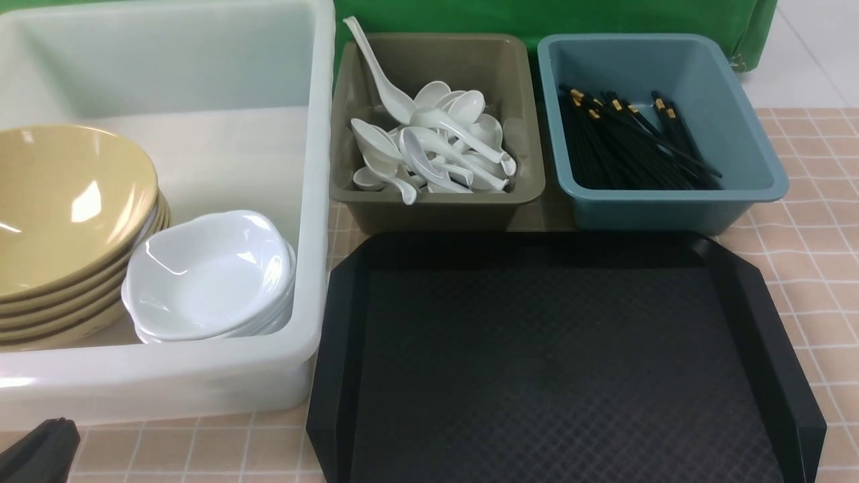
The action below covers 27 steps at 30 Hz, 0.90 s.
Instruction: On brown table put chopsticks spoon bowls plates into blue grey white boxes.
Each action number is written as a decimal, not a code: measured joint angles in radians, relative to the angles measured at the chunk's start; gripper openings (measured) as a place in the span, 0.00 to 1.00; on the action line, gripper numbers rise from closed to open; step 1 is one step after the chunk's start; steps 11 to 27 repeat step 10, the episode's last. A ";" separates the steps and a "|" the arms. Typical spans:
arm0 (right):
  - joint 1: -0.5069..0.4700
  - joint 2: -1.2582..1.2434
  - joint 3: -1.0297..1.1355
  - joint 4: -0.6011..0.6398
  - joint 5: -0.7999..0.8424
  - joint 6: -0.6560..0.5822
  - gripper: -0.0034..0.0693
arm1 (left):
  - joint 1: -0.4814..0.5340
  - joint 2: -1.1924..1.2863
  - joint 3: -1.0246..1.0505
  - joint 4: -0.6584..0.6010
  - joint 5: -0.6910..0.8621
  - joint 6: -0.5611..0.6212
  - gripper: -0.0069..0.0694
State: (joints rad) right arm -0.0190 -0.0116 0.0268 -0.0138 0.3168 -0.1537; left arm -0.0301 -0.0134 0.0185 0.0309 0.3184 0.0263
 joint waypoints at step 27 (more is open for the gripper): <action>0.000 0.000 -0.001 0.000 0.003 0.000 0.22 | 0.000 0.000 0.000 -0.001 0.000 -0.005 0.10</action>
